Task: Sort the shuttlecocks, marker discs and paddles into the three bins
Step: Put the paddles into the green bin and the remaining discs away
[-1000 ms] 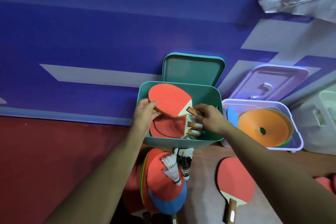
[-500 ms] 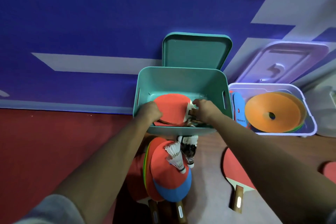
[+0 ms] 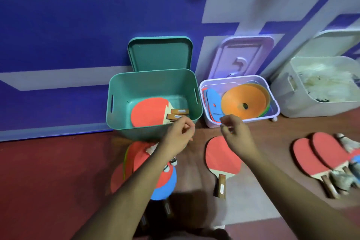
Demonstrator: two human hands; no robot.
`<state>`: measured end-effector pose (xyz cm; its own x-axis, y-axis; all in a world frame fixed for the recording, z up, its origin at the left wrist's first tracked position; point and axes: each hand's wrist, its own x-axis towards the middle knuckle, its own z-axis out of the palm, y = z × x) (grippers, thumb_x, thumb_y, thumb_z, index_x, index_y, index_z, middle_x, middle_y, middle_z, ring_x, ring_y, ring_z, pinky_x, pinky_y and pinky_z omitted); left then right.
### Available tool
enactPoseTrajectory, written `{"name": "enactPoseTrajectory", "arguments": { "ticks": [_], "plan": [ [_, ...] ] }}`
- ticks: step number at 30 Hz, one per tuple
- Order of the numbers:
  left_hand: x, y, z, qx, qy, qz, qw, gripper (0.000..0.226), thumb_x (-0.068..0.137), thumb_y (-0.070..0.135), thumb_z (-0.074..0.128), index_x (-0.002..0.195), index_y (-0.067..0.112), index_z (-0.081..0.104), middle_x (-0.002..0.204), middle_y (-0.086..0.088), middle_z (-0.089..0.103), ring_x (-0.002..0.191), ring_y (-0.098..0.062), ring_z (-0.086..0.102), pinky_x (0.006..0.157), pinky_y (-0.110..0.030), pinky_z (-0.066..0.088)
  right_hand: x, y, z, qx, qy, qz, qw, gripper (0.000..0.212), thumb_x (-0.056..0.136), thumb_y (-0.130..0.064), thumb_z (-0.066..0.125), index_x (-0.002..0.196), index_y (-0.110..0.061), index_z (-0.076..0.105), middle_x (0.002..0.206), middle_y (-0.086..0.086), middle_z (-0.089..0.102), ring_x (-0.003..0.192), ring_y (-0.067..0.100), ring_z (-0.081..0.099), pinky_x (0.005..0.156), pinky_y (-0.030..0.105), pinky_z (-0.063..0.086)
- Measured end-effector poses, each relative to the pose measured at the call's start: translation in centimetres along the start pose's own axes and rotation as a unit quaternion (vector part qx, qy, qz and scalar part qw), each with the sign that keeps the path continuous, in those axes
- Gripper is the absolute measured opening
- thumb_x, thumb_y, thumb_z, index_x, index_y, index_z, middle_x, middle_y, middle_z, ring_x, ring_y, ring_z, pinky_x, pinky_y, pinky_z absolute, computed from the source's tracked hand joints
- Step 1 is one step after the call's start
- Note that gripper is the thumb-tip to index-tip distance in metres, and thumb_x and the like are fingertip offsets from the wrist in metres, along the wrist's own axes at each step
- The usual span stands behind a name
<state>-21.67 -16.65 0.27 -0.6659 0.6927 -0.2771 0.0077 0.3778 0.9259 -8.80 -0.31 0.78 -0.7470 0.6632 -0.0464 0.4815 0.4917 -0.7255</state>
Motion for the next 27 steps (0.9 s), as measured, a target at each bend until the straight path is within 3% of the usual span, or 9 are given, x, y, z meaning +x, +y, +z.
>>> {"name": "enactPoseTrajectory", "arguments": {
  "ticks": [3, 5, 7, 9, 13, 17, 21, 24, 27],
  "plan": [
    [0.0, -1.6, 4.8, -0.008, -0.043, -0.082, 0.996, 0.020, 0.090, 0.005, 0.049, 0.077, 0.020, 0.053, 0.070, -0.001, 0.064, 0.056, -0.011, 0.062, 0.055, -0.022, 0.044, -1.7, 5.3, -0.6, -0.050, -0.023, 0.043, 0.998, 0.015, 0.085, -0.006, 0.060, 0.100, -0.007, 0.063, 0.096, 0.009, 0.065, 0.090, 0.026, 0.061, 0.074, 0.031, 0.048],
    [0.3, -3.2, 7.8, 0.006, -0.047, -0.153, 0.987, 0.021, 0.089, 0.004, 0.046, 0.075, 0.019, 0.052, 0.076, -0.007, 0.067, 0.059, -0.015, 0.062, 0.059, -0.027, 0.047, -2.5, 8.5, -0.3, -0.089, -0.065, 0.096, 0.989, 0.023, 0.085, -0.009, 0.060, 0.107, -0.003, 0.061, 0.102, 0.014, 0.063, 0.097, 0.032, 0.059, 0.079, 0.031, 0.043],
    [0.9, -4.4, 10.3, 0.053, -0.026, -0.198, 0.978, 0.017, 0.086, 0.008, 0.049, 0.074, 0.018, 0.055, 0.085, -0.013, 0.070, 0.071, -0.025, 0.065, 0.068, -0.035, 0.050, -3.1, 10.8, 0.1, -0.104, -0.104, 0.137, 0.980, 0.033, 0.086, -0.012, 0.060, 0.117, 0.000, 0.056, 0.109, 0.019, 0.060, 0.109, 0.037, 0.054, 0.086, 0.035, 0.043],
    [1.5, -5.7, 12.2, 0.145, 0.001, -0.221, 0.964, 0.010, 0.085, 0.018, 0.056, 0.089, 0.013, 0.064, 0.100, -0.014, 0.070, 0.094, -0.028, 0.065, 0.075, -0.032, 0.046, -3.5, 12.7, 0.6, -0.106, -0.141, 0.177, 0.968, 0.039, 0.090, -0.017, 0.059, 0.123, 0.001, 0.051, 0.112, 0.022, 0.059, 0.121, 0.036, 0.045, 0.090, 0.037, 0.041],
    [2.4, -8.1, 15.0, 0.197, 0.027, -0.276, 0.940, 0.057, 0.082, 0.027, 0.065, 0.129, -0.003, 0.051, 0.131, -0.023, 0.057, 0.123, -0.033, 0.053, 0.098, -0.033, 0.042, -3.6, 15.4, 1.4, -0.082, -0.171, 0.250, 0.950, 0.048, 0.090, -0.037, 0.060, 0.121, 0.000, 0.051, 0.117, 0.019, 0.055, 0.124, 0.036, 0.040, 0.096, 0.035, 0.037],
    [3.3, -9.7, 17.1, 0.180, 0.032, -0.296, 0.937, 0.059, 0.075, 0.025, 0.073, 0.123, -0.002, 0.052, 0.122, -0.020, 0.061, 0.112, -0.033, 0.059, 0.093, -0.037, 0.049, -4.6, 16.9, 2.2, -0.047, -0.199, 0.274, 0.940, 0.049, 0.092, -0.028, 0.060, 0.124, 0.005, 0.044, 0.125, 0.022, 0.049, 0.126, 0.036, 0.039, 0.105, 0.038, 0.036],
    [3.6, -10.8, 18.2, 0.122, 0.049, -0.304, 0.944, 0.035, 0.079, 0.025, 0.073, 0.107, 0.006, 0.063, 0.106, -0.012, 0.070, 0.094, -0.028, 0.067, 0.083, -0.038, 0.055, -4.9, 17.3, 1.9, 0.110, -0.145, 0.316, 0.931, 0.013, 0.089, -0.020, 0.066, 0.083, -0.011, 0.059, 0.090, 0.007, 0.062, 0.094, 0.025, 0.057, 0.082, 0.030, 0.046],
    [3.5, -8.7, 18.8, 0.051, 0.069, -0.265, 0.960, 0.024, 0.088, 0.024, 0.068, 0.108, 0.010, 0.065, 0.108, -0.006, 0.070, 0.096, -0.024, 0.066, 0.086, -0.035, 0.053, -4.7, 18.6, 0.2, 0.193, -0.107, 0.320, 0.921, 0.009, 0.093, -0.013, 0.060, 0.096, -0.005, 0.059, 0.089, 0.007, 0.063, 0.083, 0.023, 0.060, 0.071, 0.029, 0.046],
    [3.6, -6.2, 20.1, -0.071, 0.047, -0.259, 0.962, 0.033, 0.085, 0.022, 0.071, 0.114, 0.009, 0.062, 0.114, -0.010, 0.069, 0.099, -0.023, 0.067, 0.092, -0.047, 0.054, -4.3, 20.0, -3.8, 0.237, -0.084, 0.308, 0.918, 0.006, 0.095, -0.008, 0.058, 0.100, -0.008, 0.055, 0.081, 0.001, 0.057, 0.077, 0.018, 0.056, 0.069, 0.029, 0.047]
  ]
}}
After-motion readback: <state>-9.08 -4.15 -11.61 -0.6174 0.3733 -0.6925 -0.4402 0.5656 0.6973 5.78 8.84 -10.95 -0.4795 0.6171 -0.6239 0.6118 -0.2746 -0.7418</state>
